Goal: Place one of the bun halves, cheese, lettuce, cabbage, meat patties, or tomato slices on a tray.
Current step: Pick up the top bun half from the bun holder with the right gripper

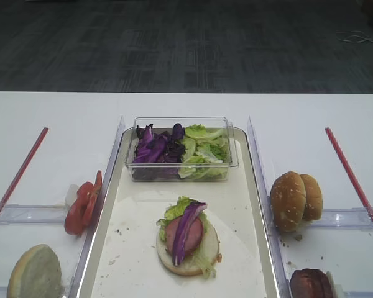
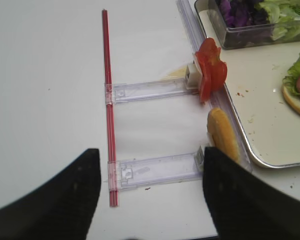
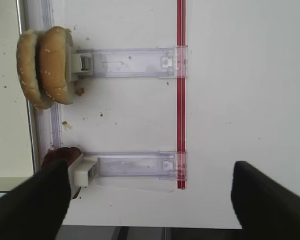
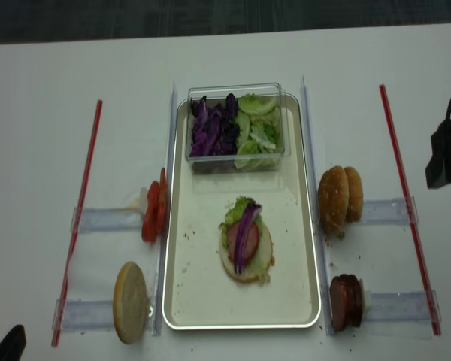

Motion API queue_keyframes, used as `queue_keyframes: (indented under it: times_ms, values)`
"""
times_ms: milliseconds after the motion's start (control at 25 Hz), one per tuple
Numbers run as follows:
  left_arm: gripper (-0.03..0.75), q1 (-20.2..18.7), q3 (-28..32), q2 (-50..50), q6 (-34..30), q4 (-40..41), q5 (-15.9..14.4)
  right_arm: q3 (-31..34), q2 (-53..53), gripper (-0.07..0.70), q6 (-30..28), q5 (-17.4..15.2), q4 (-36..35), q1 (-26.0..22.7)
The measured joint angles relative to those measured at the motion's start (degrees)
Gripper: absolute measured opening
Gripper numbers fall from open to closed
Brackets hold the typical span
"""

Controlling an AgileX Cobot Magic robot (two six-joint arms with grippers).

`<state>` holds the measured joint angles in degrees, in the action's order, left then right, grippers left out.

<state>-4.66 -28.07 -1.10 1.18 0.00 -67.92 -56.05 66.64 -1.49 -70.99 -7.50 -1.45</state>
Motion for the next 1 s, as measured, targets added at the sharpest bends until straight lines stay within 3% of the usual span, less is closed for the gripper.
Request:
queue_keyframes:
  times_ms: [320, 720, 1000]
  values:
    - [0.421, 0.0, 0.0, 0.0, 0.0, 0.0, 0.0, 0.0, 0.13, 0.642, -0.58, 0.0, -1.45, 0.0]
    - [0.421, 0.0, 0.0, 0.0, 0.0, 0.0, 0.0, -0.03, 5.52, 0.545, 1.8, 0.0, -6.94, 0.0]
    - [0.421, 0.0, 0.0, 0.0, 0.0, 0.0, 0.0, -4.51, 11.95, 0.542, 2.01, 0.52, -9.07, 0.7]
